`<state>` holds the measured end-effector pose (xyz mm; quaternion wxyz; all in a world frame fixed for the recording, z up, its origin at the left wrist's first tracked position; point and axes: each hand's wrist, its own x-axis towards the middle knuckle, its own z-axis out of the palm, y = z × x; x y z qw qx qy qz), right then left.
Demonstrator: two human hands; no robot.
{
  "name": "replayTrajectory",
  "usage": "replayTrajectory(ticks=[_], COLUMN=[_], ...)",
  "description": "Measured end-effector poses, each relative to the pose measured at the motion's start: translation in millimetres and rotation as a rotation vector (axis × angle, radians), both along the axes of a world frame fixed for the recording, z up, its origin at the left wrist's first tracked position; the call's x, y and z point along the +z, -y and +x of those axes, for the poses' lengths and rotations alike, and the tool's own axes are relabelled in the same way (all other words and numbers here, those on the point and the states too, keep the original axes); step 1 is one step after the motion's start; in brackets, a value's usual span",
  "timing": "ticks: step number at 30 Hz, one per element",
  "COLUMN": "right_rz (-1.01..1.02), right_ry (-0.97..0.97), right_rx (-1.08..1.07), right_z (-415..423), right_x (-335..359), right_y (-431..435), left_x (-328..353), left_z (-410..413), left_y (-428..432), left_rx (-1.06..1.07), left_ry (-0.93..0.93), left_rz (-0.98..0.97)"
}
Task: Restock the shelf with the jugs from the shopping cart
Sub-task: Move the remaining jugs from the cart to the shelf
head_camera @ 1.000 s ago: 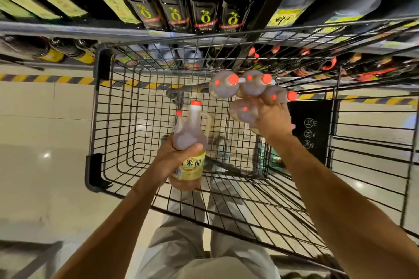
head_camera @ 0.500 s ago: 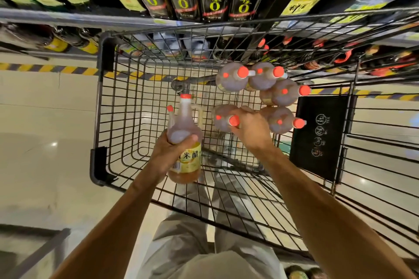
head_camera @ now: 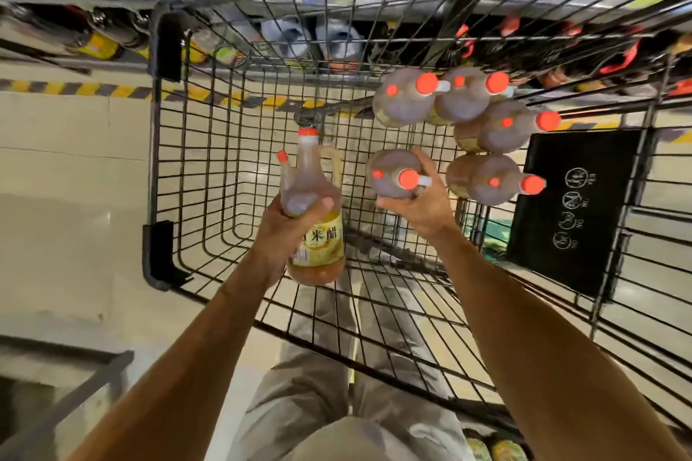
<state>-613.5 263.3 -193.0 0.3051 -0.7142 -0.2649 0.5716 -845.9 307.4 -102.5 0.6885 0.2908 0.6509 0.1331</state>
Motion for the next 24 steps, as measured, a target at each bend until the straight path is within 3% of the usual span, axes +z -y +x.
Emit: replayTrajectory(ticks=[7, 15, 20, 24], right_rz=[0.034, 0.157, 0.207, 0.311], right_ry=[0.011, -0.369, -0.504, -0.501], right_rx=[0.034, -0.114, -0.048, 0.050], right_z=[3, -30, -77, -138], right_x=[35, 176, 262, 324], right_y=[-18, -51, -87, -105], left_x=[38, 118, 176, 222], left_z=[-3, -31, -75, -134], left_y=[10, 4, -10, -27], left_rx=[0.115, 0.280, 0.361, 0.360], left_ry=[0.116, 0.120, 0.193, 0.285], left_rz=[0.004, 0.131, 0.215, 0.308])
